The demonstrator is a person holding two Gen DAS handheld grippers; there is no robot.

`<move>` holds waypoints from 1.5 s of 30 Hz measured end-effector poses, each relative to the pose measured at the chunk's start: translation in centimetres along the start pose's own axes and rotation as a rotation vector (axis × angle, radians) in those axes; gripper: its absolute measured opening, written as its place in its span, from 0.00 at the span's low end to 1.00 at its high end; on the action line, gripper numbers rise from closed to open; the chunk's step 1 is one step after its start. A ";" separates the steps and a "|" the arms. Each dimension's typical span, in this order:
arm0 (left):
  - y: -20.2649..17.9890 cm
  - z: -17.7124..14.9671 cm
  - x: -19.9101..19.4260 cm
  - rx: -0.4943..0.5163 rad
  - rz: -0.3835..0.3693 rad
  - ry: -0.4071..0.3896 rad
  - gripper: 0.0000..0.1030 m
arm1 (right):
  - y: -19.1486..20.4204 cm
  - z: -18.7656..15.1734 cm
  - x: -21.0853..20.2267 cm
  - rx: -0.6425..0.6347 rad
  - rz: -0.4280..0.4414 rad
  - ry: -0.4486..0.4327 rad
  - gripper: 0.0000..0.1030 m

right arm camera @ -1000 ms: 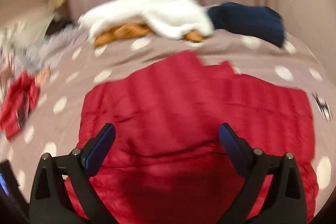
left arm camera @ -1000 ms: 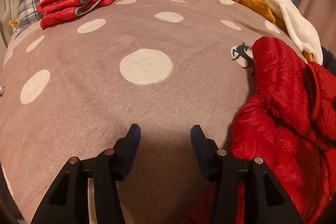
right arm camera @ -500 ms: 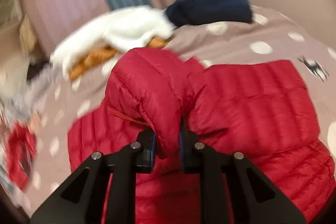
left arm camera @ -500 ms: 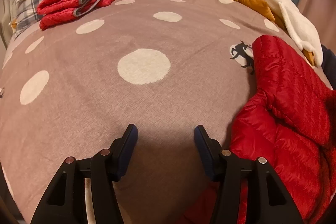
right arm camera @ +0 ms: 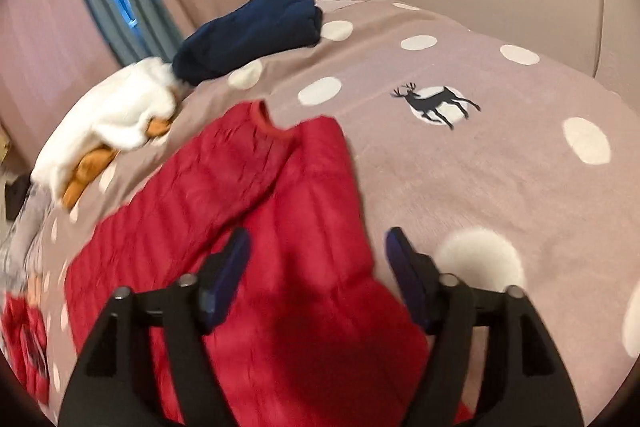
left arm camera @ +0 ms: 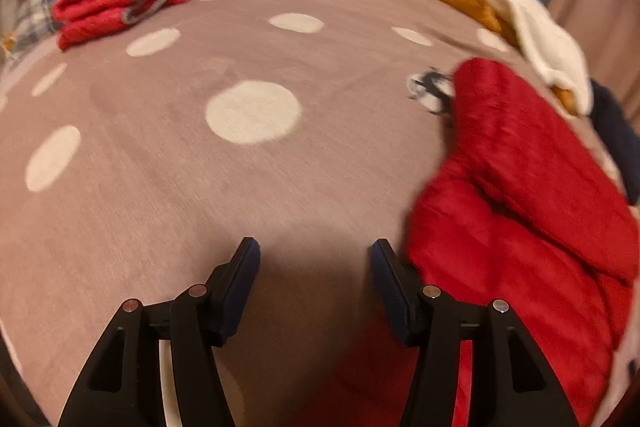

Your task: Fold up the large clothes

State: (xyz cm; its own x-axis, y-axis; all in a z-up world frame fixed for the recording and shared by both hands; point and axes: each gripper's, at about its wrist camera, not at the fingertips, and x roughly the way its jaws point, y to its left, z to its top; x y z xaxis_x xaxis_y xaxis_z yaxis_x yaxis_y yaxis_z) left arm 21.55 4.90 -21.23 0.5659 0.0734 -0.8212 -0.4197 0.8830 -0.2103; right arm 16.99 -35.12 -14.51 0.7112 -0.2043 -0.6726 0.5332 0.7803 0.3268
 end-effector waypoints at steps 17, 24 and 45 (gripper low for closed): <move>7.9 -7.3 -6.7 -0.109 -0.318 0.046 0.58 | -10.9 -10.6 -11.3 0.138 0.090 0.074 0.87; 9.2 -10.2 -8.3 -0.134 -0.407 -0.008 0.58 | -12.8 -14.0 -12.5 0.186 0.121 0.139 0.87; 7.7 -14.1 -7.6 -0.324 -0.884 0.282 0.67 | -8.2 -18.4 -12.3 0.243 0.338 0.179 0.88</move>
State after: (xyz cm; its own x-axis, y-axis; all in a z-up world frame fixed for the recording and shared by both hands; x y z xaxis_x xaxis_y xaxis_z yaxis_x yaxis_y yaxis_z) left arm 4.01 4.63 -24.14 0.5974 -0.7032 -0.3855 -0.1246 0.3934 -0.9109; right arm -4.55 -28.13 -21.14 0.7848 0.1607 -0.5985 0.3917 0.6198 0.6800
